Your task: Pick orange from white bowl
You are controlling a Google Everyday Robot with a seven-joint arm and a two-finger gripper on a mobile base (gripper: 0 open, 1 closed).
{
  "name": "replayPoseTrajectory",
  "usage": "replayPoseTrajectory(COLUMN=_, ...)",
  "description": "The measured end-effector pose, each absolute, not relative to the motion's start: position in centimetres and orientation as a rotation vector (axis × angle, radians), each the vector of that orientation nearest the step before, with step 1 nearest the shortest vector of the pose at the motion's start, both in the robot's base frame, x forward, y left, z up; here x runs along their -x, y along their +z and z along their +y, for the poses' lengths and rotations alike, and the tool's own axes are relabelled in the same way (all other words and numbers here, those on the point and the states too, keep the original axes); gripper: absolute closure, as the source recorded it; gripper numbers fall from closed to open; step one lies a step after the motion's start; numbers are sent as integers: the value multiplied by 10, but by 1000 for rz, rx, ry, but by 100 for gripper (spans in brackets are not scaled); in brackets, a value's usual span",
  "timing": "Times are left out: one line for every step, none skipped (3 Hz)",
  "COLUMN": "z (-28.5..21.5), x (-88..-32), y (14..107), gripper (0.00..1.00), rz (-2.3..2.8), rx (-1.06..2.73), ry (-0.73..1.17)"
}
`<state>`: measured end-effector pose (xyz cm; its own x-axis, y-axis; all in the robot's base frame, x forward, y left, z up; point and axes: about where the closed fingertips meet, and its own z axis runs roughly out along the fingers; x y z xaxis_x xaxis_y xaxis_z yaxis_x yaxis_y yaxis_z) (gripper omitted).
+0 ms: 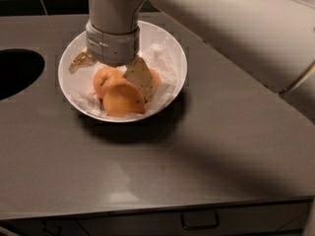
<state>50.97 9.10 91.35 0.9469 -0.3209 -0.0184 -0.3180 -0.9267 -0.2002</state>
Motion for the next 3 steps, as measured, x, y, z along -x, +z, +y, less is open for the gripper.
replayPoseTrajectory(z=88, x=-508, y=911, gripper=13, rz=495, rx=2903, ry=-6)
replayPoseTrajectory(z=87, x=-506, y=908, gripper=11, rz=503, rx=2908, ry=11)
replayPoseTrajectory(z=86, x=-505, y=908, gripper=9, rz=504, rx=2911, ry=16)
